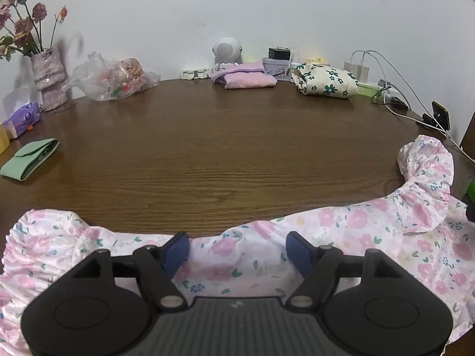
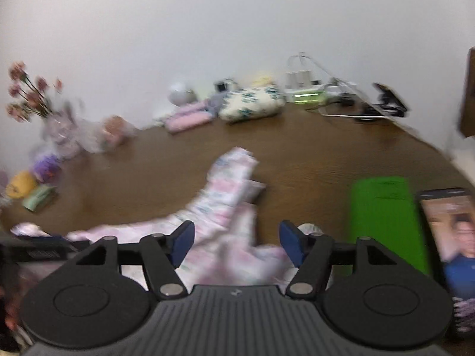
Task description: Fold clothes
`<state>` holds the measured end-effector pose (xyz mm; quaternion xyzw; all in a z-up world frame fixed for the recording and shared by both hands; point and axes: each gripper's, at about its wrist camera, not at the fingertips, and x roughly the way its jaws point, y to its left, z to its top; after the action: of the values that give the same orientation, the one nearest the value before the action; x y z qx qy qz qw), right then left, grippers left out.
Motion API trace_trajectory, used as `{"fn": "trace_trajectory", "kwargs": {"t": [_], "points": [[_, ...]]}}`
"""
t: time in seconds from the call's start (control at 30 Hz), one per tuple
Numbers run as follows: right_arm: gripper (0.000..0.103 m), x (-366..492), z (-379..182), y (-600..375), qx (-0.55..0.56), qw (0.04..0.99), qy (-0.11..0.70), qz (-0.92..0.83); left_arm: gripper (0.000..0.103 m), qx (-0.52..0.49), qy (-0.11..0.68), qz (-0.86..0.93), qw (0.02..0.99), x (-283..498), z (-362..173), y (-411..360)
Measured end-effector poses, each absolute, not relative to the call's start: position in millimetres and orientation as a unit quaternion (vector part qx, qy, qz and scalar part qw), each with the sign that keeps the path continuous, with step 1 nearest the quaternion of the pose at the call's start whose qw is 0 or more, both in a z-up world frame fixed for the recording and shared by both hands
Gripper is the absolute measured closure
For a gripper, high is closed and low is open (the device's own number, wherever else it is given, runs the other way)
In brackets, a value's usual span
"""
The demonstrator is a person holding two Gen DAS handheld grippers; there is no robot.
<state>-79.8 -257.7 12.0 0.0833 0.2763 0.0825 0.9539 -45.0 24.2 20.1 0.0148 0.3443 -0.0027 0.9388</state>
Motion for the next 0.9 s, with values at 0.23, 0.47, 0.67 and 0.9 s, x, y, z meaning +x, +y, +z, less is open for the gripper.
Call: {"fn": "trace_trajectory", "kwargs": {"t": [0.23,0.47,0.67,0.9], "points": [[0.031,-81.0,-3.5,-243.1,0.034,0.951,0.303,0.055,0.030,0.014,0.328,-0.009,0.944,-49.5,16.9,26.0],[0.092,-91.8,-6.6,-225.8,-0.004,0.954,0.294,0.052,0.029,0.010,0.319,-0.024,0.947,-52.8,16.3,28.5],[0.095,-101.2,28.6,-184.6,-0.046,0.963,0.252,0.081,0.030,-0.047,0.336,-0.063,0.938,-60.5,27.8,57.1],[0.095,-112.8,45.2,-77.5,-0.115,0.945,0.220,0.211,0.030,-0.115,0.318,-0.068,0.938,-85.3,37.2,105.8]]}}
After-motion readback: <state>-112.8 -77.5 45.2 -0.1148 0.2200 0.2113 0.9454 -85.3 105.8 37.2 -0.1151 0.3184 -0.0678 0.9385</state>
